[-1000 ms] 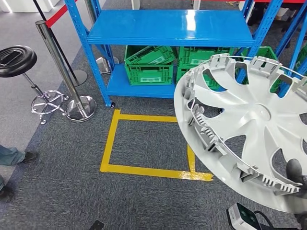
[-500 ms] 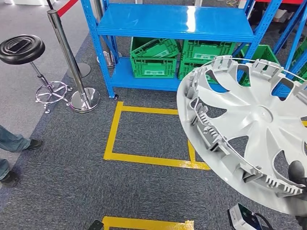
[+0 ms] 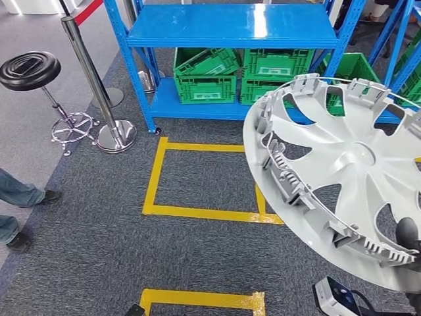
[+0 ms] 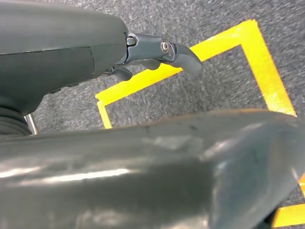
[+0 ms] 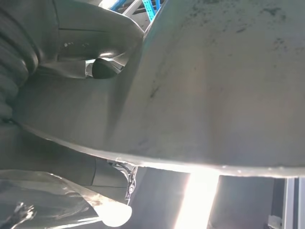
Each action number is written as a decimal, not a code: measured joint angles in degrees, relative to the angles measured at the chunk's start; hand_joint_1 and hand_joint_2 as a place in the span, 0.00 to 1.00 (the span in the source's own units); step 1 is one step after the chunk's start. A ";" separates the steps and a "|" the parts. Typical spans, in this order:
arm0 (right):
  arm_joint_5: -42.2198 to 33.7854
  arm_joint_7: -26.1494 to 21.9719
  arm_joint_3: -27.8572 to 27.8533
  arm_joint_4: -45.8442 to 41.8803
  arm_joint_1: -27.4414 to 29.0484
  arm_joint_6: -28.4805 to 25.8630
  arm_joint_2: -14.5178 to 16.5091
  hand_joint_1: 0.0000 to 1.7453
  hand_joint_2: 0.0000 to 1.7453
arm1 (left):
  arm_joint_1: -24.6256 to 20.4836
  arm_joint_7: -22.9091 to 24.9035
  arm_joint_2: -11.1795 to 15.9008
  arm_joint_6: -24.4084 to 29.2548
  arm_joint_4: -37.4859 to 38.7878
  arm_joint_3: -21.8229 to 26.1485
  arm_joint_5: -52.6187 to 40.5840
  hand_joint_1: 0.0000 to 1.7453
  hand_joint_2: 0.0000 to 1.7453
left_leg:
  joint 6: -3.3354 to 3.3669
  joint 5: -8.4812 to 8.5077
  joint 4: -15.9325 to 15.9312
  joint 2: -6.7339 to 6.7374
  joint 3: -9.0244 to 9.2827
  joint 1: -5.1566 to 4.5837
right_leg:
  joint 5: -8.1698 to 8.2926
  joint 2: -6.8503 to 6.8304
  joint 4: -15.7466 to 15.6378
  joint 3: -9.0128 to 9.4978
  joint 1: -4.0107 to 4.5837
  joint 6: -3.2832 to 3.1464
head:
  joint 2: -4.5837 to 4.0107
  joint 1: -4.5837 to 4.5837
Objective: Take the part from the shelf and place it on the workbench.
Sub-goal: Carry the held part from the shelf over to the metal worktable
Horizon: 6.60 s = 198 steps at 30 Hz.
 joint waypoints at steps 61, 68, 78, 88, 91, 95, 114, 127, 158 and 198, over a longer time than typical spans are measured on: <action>-0.02 2.24 1.60 0.17 0.73 0.00 0.09 1.00 1.00 | -0.42 0.59 1.22 0.07 -0.07 -0.23 -0.31 0.00 0.00 | 3.53 6.22 -15.66 2.58 6.37 -0.44 | -4.43 0.27 14.05 -9.07 -0.02 3.59 | 0.00 0.66; -0.02 4.08 1.77 0.02 0.32 0.00 0.09 1.00 1.00 | -2.12 0.44 1.68 0.49 -0.07 -0.18 1.18 0.00 0.00 | 1.69 5.52 -14.36 5.85 6.37 -0.82 | -0.14 -1.73 0.96 -1.05 0.35 1.21 | 0.00 0.53; 0.00 4.81 1.75 -0.28 0.35 0.00 0.07 1.00 1.00 | -2.69 0.81 2.07 0.06 -0.07 0.62 4.28 0.00 0.00 | 1.15 2.14 -6.63 -1.51 4.29 -0.08 | 1.46 4.74 0.84 -2.30 -0.03 0.16 | 0.00 0.01; -0.03 5.84 1.83 -1.57 3.20 -0.01 -0.49 1.00 1.00 | -2.22 1.34 3.87 -2.96 -0.07 6.61 11.44 0.00 0.00 | 2.98 5.73 -16.40 -0.05 7.79 0.15 | -3.68 1.53 11.11 -8.94 -0.07 2.65 | 0.00 0.57; -0.03 5.69 1.86 -1.57 3.71 0.00 -0.62 1.00 1.00 | -1.75 1.31 4.15 -3.00 -0.07 8.03 12.82 0.00 0.00 | 2.93 5.71 -16.26 2.48 7.56 0.09 | -5.08 0.55 16.04 -10.28 -0.20 3.19 | 0.00 0.58; -0.03 5.51 1.92 -1.60 4.19 0.00 -0.66 1.00 1.00 | -1.75 1.12 4.64 -2.99 -0.03 9.32 13.41 0.00 0.00 | 1.92 5.06 -15.27 4.92 7.49 -0.19 | -0.68 -3.10 2.67 -1.59 -0.25 2.98 | 0.00 0.52; -0.02 3.12 1.37 -2.25 6.87 -0.02 0.24 1.00 1.00 | -0.61 1.83 5.67 0.35 0.69 8.44 8.57 0.00 0.00 | 3.50 4.39 -15.14 -3.29 7.99 -0.79 | 2.06 7.42 1.12 -3.36 0.13 1.21 | 0.00 0.09; -0.02 1.20 0.20 -2.50 6.88 -0.01 1.61 1.00 1.00 | 0.37 4.48 3.05 1.46 0.74 2.80 5.38 0.00 0.00 | 1.11 4.49 -14.61 5.69 7.48 -0.23 | -1.29 -3.68 1.66 -0.77 -0.84 3.22 | 0.00 0.66; -0.03 -0.94 -1.06 -3.23 7.19 0.00 3.46 1.00 1.00 | 0.21 5.16 1.87 0.87 0.80 0.16 4.76 0.00 0.00 | 1.83 4.31 -14.95 5.25 7.51 -0.87 | -0.70 -2.69 1.25 -1.10 0.23 1.96 | 0.00 0.21; 0.00 -0.76 -1.89 -3.48 7.44 0.00 3.87 1.00 1.00 | 0.25 4.96 1.39 1.07 0.80 -0.39 4.58 0.00 0.00 | 0.51 -3.81 1.60 0.23 0.72 -0.17 | 0.78 2.76 0.46 -1.90 0.35 -0.26 | 0.00 -0.72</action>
